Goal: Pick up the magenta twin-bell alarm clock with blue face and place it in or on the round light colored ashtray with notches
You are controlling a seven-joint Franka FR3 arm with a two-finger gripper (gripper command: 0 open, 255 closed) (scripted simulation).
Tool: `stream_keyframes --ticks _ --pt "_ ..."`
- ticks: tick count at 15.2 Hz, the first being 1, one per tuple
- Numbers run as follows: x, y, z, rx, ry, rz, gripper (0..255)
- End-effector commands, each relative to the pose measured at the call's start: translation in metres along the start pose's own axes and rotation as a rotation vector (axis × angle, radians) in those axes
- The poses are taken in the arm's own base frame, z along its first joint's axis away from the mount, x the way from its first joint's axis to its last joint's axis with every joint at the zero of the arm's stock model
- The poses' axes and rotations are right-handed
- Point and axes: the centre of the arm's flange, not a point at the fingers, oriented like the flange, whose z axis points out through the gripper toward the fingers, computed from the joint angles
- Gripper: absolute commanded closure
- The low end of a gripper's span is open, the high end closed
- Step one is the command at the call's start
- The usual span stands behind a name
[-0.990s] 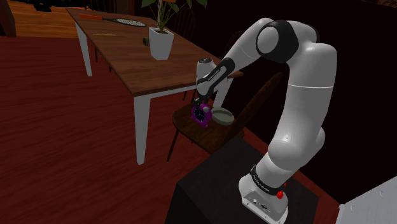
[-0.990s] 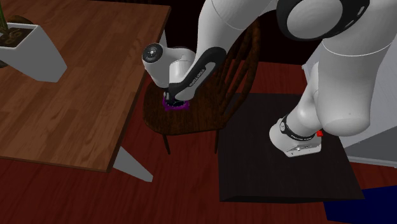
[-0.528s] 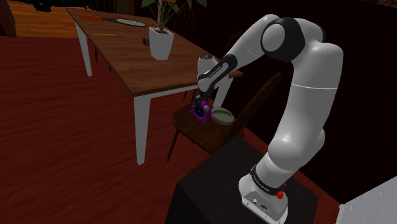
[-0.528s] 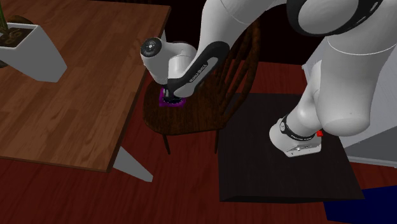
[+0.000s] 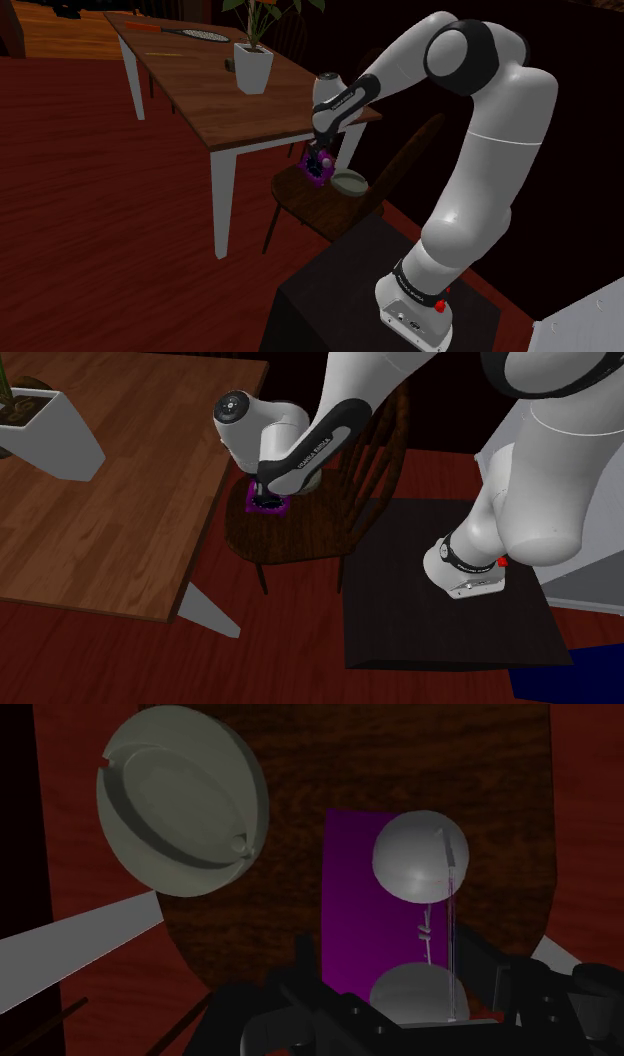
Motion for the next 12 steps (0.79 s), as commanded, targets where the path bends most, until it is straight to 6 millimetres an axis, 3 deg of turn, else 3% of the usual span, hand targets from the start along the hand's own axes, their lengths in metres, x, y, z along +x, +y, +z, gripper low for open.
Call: stream_keyframes --ticks 1,7,12 --pt "0.000 0.003 -0.011 0.000 0.001 0.000 255" --pt "-0.001 0.010 -0.037 0.000 0.001 0.000 255" --pt "-0.019 0.074 -0.035 0.000 0.001 0.000 255"
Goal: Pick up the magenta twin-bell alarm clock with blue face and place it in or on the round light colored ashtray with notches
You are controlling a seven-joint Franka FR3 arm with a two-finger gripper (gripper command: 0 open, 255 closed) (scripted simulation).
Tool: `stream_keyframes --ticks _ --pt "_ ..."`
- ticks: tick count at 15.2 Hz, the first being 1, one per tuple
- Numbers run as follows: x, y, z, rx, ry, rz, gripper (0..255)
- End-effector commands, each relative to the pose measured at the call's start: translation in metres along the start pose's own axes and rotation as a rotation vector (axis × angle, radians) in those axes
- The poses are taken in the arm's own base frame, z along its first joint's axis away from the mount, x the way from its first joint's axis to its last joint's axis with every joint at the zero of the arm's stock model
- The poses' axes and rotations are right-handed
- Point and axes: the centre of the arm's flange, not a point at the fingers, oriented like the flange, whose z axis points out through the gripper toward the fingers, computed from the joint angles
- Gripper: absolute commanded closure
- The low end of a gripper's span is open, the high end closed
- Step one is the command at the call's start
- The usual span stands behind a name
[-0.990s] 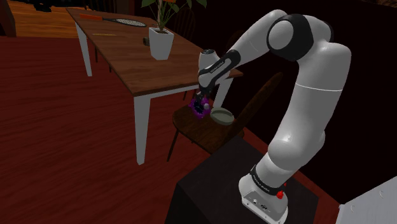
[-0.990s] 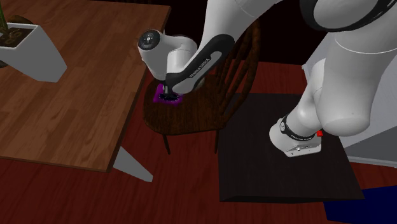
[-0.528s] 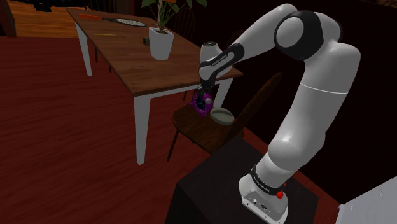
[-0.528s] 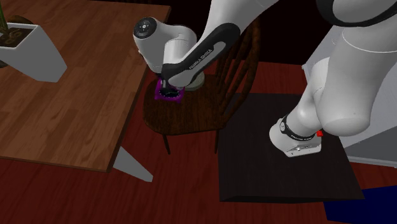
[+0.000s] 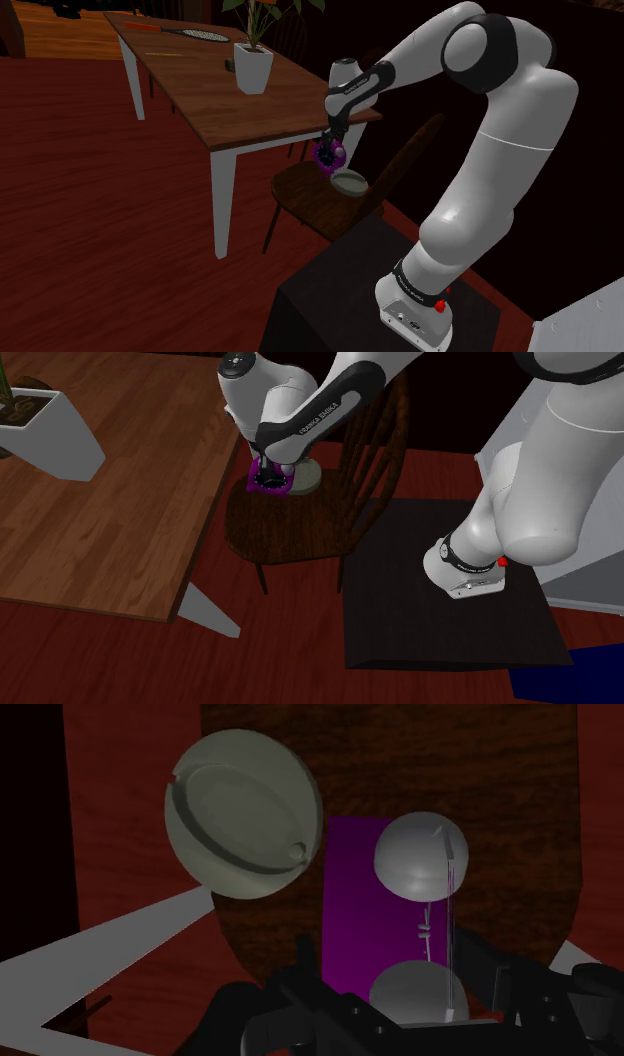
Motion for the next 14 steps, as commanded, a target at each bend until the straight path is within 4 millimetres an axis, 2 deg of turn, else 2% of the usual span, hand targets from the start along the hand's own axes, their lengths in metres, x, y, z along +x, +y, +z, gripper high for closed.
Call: stream_keyframes --ticks 1,12,14 --pt "-0.006 0.027 0.001 -0.001 0.001 -0.001 255" --pt "-0.046 0.169 0.007 -0.001 0.001 -0.001 255" --pt "-0.045 0.167 0.017 -0.001 0.001 -0.001 255"
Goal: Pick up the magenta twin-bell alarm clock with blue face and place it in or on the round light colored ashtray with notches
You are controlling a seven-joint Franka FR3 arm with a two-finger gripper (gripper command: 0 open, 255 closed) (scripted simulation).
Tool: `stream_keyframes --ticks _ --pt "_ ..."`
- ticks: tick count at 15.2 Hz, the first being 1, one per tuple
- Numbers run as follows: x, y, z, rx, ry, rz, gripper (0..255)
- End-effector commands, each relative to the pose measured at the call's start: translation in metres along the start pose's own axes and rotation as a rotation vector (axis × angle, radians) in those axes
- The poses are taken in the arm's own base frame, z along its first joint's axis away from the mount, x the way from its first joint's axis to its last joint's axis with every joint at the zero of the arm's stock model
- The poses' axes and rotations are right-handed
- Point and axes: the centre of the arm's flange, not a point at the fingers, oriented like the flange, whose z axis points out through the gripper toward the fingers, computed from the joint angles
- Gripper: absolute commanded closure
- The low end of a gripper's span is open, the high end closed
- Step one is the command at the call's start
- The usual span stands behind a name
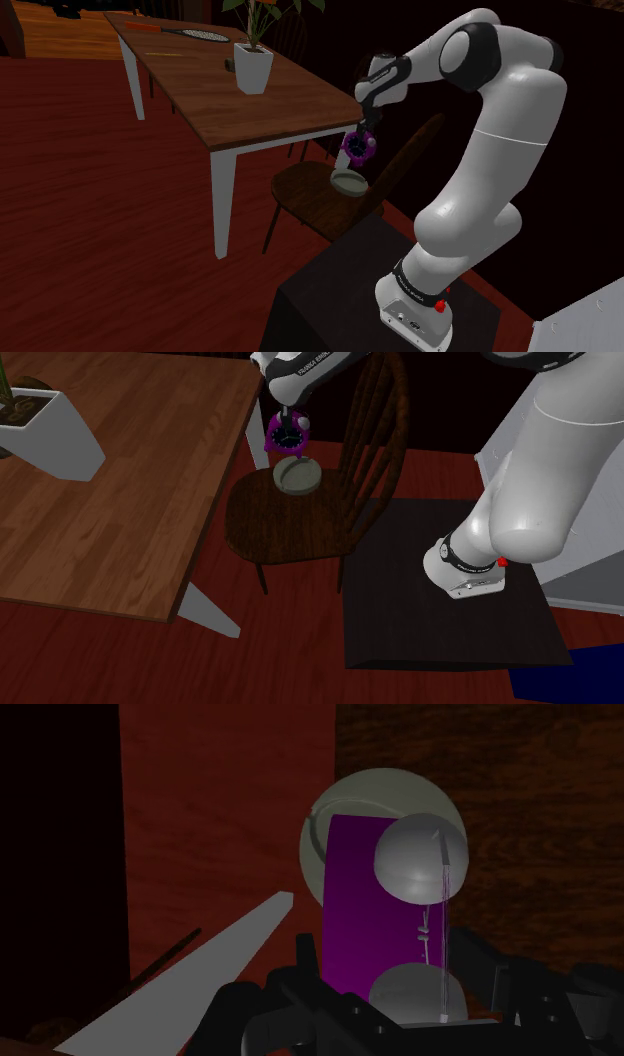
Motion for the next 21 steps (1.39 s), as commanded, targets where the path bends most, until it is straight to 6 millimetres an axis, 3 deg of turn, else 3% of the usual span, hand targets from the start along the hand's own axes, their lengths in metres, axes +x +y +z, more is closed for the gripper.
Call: stream_keyframes --ticks 1,21 --pt "-0.001 0.001 0.008 -0.001 0.002 -0.001 255" --pt "0.002 -0.026 0.109 -0.001 0.002 -0.001 255"
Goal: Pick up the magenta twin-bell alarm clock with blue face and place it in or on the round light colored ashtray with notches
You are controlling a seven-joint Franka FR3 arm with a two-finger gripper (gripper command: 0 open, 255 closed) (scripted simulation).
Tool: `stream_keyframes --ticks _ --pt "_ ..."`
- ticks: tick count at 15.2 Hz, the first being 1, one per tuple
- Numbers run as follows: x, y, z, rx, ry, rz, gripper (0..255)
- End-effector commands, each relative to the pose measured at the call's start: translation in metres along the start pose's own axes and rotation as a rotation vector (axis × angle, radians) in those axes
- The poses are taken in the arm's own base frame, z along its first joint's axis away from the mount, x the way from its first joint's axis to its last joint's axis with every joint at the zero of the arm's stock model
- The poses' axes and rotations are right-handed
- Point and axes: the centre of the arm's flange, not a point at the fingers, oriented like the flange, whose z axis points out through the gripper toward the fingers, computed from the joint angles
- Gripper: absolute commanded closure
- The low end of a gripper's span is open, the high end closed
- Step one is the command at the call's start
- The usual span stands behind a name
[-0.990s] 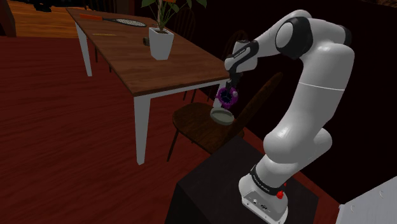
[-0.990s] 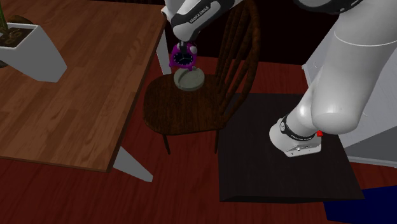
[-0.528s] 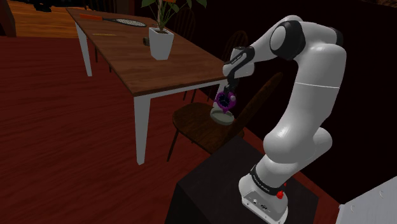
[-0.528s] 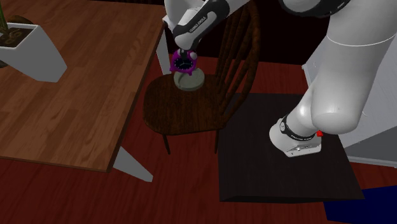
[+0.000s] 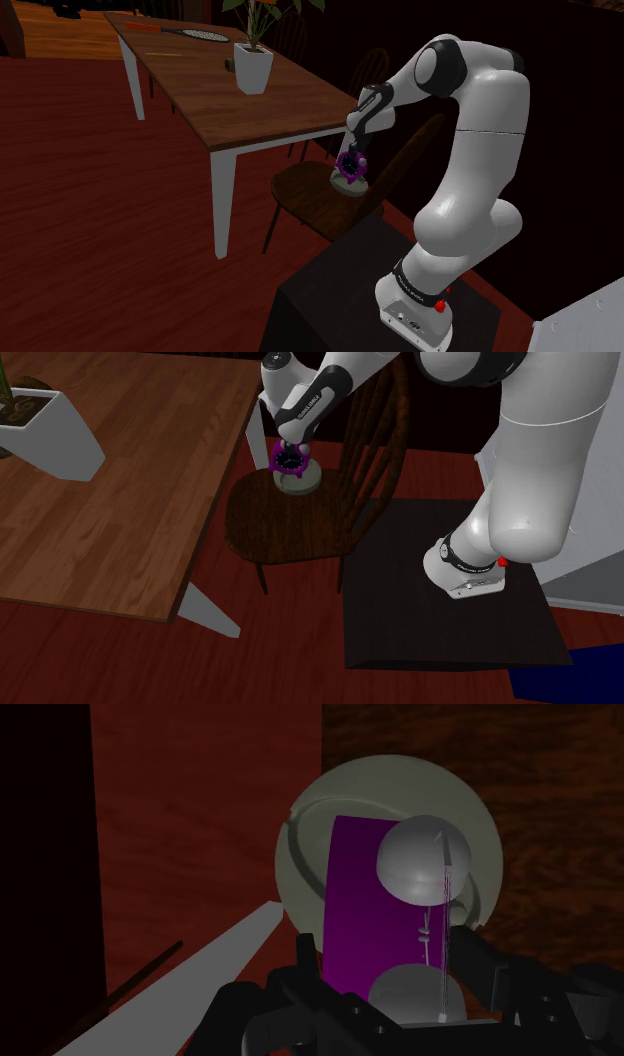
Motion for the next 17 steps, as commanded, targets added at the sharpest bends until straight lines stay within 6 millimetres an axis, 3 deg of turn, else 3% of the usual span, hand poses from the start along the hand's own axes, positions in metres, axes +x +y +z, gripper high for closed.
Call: stream_keyframes --ticks 1,7,8,13,17 --pt "0.000 -0.001 0.004 -0.001 0.002 0.000 255" --pt "0.000 -0.001 0.004 -0.001 0.002 0.000 255" --pt "0.000 -0.001 0.004 -0.001 0.002 0.000 0" --pt "0.000 -0.001 0.004 -0.001 0.002 0.000 0" --pt "0.000 -0.001 -0.046 -0.001 0.002 0.000 0"
